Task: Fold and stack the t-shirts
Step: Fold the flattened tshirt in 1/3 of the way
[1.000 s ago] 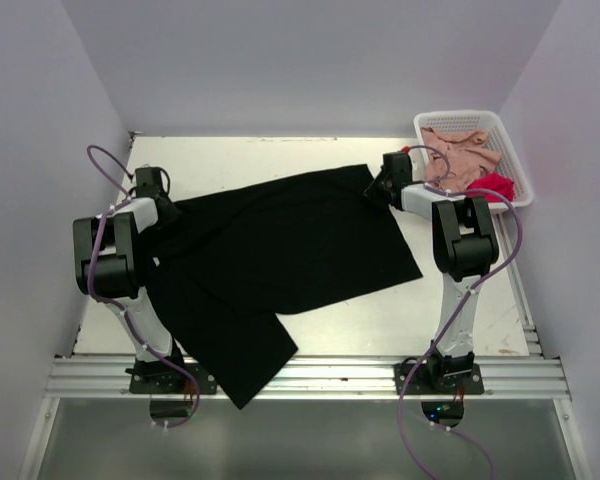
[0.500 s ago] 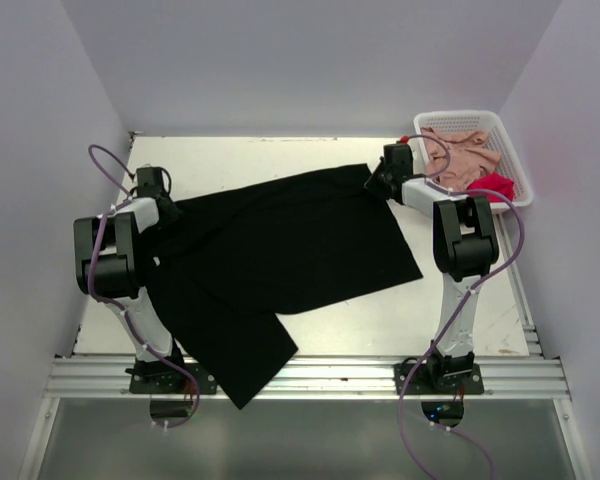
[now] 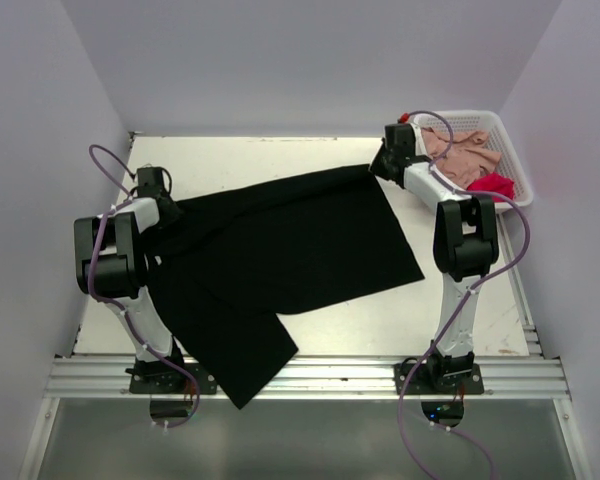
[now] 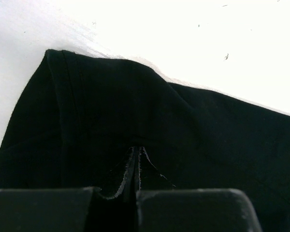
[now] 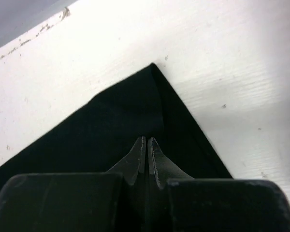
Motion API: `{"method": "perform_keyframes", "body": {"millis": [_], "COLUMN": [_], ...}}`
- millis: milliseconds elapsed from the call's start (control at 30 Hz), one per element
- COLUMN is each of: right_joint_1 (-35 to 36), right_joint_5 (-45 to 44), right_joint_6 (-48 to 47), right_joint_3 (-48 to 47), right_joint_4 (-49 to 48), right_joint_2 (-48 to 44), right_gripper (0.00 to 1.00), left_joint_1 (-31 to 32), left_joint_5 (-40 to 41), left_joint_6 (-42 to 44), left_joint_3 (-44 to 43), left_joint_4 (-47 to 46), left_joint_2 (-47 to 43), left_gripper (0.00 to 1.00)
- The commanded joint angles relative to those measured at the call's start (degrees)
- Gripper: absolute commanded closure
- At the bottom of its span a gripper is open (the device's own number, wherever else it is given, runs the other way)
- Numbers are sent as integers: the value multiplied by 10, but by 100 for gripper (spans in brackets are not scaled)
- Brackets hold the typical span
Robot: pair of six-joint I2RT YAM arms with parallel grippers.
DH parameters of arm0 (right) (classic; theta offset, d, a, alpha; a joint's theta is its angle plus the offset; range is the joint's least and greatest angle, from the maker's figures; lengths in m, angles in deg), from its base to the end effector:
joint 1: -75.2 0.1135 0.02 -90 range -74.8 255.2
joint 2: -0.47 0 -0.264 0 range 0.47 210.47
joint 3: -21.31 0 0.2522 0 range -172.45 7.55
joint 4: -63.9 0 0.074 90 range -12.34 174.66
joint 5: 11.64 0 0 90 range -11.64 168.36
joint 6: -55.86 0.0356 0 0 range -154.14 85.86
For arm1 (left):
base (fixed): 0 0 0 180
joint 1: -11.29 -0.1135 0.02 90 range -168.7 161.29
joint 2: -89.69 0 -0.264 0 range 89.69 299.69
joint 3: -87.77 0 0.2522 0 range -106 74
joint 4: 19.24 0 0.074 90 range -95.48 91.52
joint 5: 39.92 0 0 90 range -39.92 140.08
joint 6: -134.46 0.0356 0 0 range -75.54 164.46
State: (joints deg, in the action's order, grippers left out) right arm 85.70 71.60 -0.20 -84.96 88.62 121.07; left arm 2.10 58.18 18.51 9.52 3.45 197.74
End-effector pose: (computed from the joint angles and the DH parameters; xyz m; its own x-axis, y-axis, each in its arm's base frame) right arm 0.4763 0.0840 0.2094 -0.5648 0.4592 -0.6857 0.2703 0.8880 0.3721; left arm 0.3814 0.0668 0.1525 -0.5979 -0.5356 -0.5964 -0.5610 0.8110 -0.1659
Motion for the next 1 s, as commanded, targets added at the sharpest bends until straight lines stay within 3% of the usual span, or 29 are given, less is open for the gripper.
{"method": "perform_keyframes", "body": {"millis": [0,33,200,333,433,600,767,967], "right_joint_1": [0,0,5,10,12,14,19,31], "right_joint_5": [-62,-68,-99,-108,-109,-61,41,86], "right_joint_6": [-58,-63,-91,-101,-103,-100,-101,-118], "right_joint_3": [-48,-50,-59,-56,-53,-31,50,102], "right_joint_4": [43,45,63,65,64,40,-43,-63], "right_joint_2": [-3,-2,-2,-4,-8,-26,-82,-134], "right_gripper": [100,100,73,69,57,56,55,55], "left_joint_1": [8,8,8,8,8,8,12,39], "left_joint_5": [-19,-19,-19,-19,-18,-21,-53,-78], "left_joint_6": [-5,-5,-5,-5,-5,-4,5,33], "left_joint_3": [14,13,13,12,12,11,29,59], "left_joint_4": [15,16,16,17,19,17,-27,-104], "left_joint_2": [21,21,22,22,20,9,-45,-166], "left_gripper": [100,100,100,100,100,100,100,52]}}
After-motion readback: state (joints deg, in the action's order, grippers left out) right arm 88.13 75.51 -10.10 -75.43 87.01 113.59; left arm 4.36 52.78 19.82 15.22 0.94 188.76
